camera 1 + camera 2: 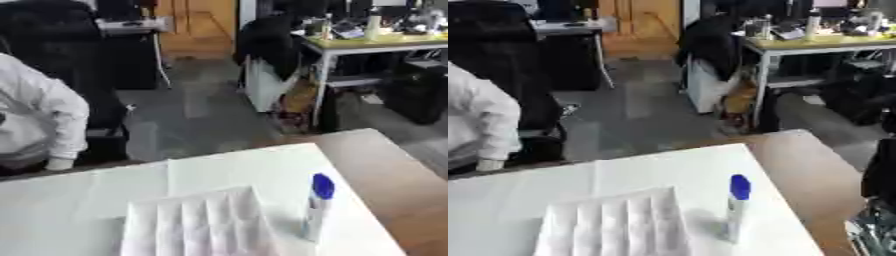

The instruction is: Pick up objects on the table and place them in the box.

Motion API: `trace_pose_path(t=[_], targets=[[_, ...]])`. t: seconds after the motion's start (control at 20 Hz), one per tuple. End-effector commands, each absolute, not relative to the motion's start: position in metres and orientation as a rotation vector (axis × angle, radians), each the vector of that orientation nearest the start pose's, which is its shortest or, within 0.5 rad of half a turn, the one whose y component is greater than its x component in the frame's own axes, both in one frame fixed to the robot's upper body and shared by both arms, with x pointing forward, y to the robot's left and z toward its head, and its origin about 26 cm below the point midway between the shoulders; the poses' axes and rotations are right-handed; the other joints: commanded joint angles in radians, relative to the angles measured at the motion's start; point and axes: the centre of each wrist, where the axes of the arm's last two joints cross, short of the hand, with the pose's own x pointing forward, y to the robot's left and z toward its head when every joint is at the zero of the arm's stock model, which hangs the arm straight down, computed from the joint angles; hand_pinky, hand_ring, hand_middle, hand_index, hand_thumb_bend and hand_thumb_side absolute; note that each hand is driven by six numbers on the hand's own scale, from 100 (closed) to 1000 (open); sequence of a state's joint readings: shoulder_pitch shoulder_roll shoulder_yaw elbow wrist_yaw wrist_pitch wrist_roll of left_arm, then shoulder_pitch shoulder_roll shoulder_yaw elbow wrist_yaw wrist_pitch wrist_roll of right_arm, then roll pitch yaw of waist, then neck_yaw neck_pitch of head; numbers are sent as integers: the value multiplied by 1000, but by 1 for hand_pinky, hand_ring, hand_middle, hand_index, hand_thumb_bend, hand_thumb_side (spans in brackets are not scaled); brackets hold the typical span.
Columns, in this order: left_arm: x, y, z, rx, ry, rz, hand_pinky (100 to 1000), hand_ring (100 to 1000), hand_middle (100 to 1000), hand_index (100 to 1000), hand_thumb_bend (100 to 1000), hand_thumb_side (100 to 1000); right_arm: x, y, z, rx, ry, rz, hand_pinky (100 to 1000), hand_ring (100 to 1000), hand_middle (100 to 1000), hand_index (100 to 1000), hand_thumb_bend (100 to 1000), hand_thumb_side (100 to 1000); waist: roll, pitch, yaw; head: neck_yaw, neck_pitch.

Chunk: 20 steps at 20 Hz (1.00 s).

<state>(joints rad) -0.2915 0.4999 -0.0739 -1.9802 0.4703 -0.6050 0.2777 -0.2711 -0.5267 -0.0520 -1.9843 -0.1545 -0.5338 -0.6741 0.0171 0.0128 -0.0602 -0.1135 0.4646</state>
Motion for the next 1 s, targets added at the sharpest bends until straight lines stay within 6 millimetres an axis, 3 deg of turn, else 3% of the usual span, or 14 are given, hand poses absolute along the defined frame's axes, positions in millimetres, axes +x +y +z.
trace_pose_path(t=[0.05,0.35,0.45,0.55,0.85,1.0], targets=[[297,274,212,418,3473,-99,654,694,805,873,519,1000,294,-305,227,197,3233,640,323,474,463,617,100,835,0,-9,0,25,18],[297,274,212,416,3472,-99,655,695,805,873,519,1000,293,-305,226,236,3258,614,354,510,474,640,100,856,1,-10,1,42,45],[297,274,212,413,3472,-99,656,695,806,873,519,1000,292,-310,227,372,3295,525,397,562,505,661,100,903,2,-10,6,42,45],[297,274,212,411,3472,-108,658,698,806,873,517,1000,291,-316,229,614,3327,398,430,605,526,689,113,932,2,-12,13,33,48],[296,275,211,408,3479,-109,655,695,805,872,519,1000,291,-318,238,1295,3371,43,531,721,610,818,473,1000,-2,-19,19,-13,51],[296,275,209,406,3486,-102,653,693,805,872,521,1000,296,-320,241,1562,3377,-179,611,772,670,855,566,998,-2,-21,20,-28,52]])
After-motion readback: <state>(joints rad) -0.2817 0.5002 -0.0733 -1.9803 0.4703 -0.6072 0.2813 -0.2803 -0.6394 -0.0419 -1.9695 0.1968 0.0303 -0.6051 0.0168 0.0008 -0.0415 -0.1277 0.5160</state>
